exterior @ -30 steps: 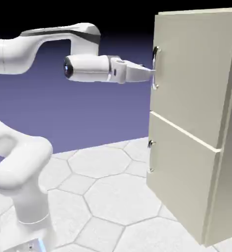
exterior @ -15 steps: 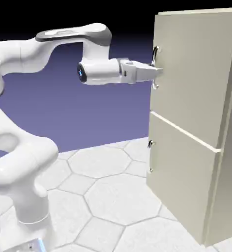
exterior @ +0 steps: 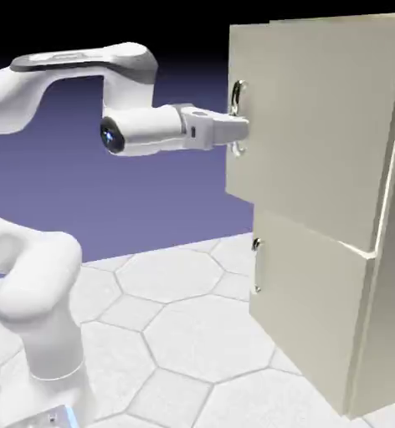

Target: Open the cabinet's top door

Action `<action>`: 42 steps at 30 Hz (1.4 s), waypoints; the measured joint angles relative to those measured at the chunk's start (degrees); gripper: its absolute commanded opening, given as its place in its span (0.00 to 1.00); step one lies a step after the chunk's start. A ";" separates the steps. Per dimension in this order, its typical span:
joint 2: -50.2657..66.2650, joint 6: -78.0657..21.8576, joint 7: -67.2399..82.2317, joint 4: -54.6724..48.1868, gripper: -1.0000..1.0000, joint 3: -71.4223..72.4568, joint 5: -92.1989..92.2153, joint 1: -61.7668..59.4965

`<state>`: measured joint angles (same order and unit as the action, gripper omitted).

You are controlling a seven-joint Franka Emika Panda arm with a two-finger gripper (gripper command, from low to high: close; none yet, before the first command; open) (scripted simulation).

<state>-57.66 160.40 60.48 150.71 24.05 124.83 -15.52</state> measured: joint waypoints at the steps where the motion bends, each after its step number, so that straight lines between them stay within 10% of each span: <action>1: -1.10 -0.75 -1.08 1.30 0.00 -1.97 -2.50 1.75; 23: -21.64 -33.95 -20.94 13.46 0.00 -41.88 -55.62 7.75; 42: -11.37 -75.07 -20.86 -13.55 0.00 -79.97 -85.36 24.38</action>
<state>-69.03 85.33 39.63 137.16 -55.93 39.47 8.86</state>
